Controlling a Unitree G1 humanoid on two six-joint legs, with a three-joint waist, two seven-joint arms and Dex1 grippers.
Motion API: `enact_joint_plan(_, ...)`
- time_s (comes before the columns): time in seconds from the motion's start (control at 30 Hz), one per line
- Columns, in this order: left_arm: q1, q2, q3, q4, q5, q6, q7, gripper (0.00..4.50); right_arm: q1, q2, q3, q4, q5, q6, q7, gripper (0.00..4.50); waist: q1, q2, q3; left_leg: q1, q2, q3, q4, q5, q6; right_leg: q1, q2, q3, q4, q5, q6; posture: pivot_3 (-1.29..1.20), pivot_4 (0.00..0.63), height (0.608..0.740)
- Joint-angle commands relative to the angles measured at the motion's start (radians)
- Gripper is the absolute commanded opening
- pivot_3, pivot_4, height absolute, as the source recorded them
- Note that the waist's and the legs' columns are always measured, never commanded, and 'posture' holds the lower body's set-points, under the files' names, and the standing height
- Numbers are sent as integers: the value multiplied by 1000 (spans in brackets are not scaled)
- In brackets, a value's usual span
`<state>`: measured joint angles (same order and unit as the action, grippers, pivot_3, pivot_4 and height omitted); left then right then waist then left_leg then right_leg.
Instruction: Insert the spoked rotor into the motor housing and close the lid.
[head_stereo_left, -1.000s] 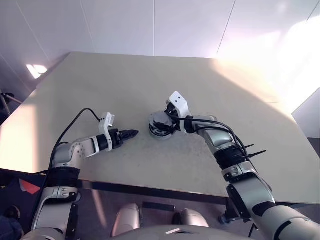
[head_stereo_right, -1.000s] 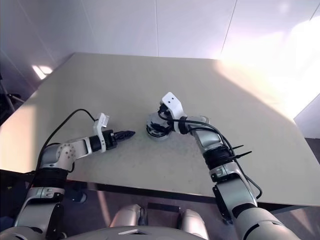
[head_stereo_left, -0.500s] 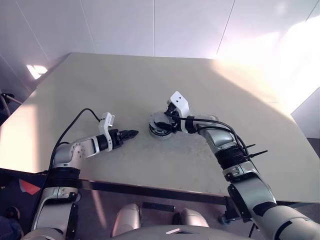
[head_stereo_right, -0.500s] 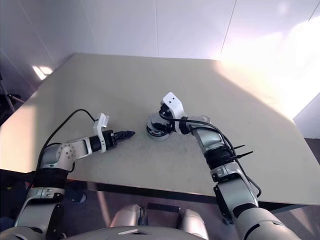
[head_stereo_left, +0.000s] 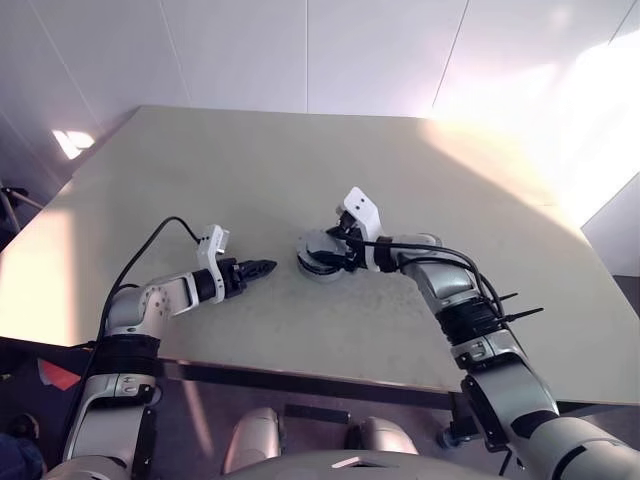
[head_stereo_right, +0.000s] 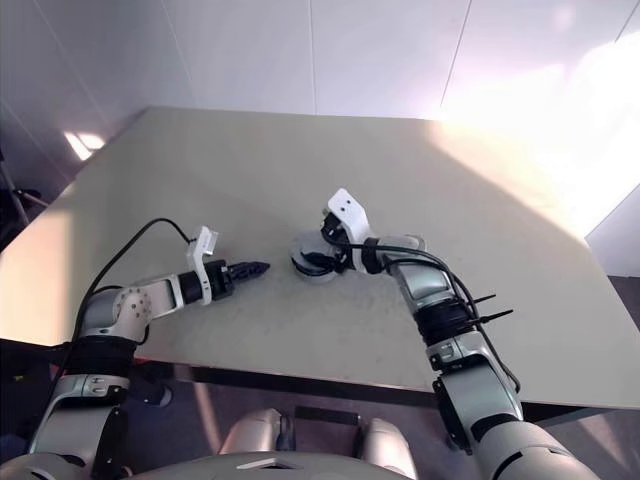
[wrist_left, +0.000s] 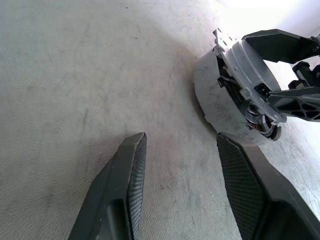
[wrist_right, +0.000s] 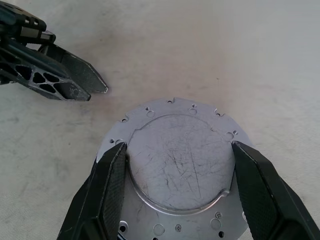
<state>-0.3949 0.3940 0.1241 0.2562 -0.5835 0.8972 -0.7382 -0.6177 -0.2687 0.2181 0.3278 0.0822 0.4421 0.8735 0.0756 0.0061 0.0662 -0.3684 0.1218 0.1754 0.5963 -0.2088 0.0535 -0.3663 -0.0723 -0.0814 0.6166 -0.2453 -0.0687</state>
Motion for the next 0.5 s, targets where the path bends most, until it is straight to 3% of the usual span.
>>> enact_joint_plan(0.03, 4, 3, -4, -4, 8, 1, 2, 2374, -7, -3, 6, -65, 13, -27, 13, 3178, 0, 0, 0, 0, 0, 0, 0, 0, 0, 0, 0, 0, 0, 0, 0, 0, 0, 740)
enact_joint_plan(0.5, 4, 1, -6, 1, 12, -3, 1, 2374, 31, -47, 69, -94, -20, -76, 48, 3178, 1, 0, 0, 0, 0, 0, 0, -1, 1, 0, 0, 0, 0, 0, 0, 0, 0, 740)
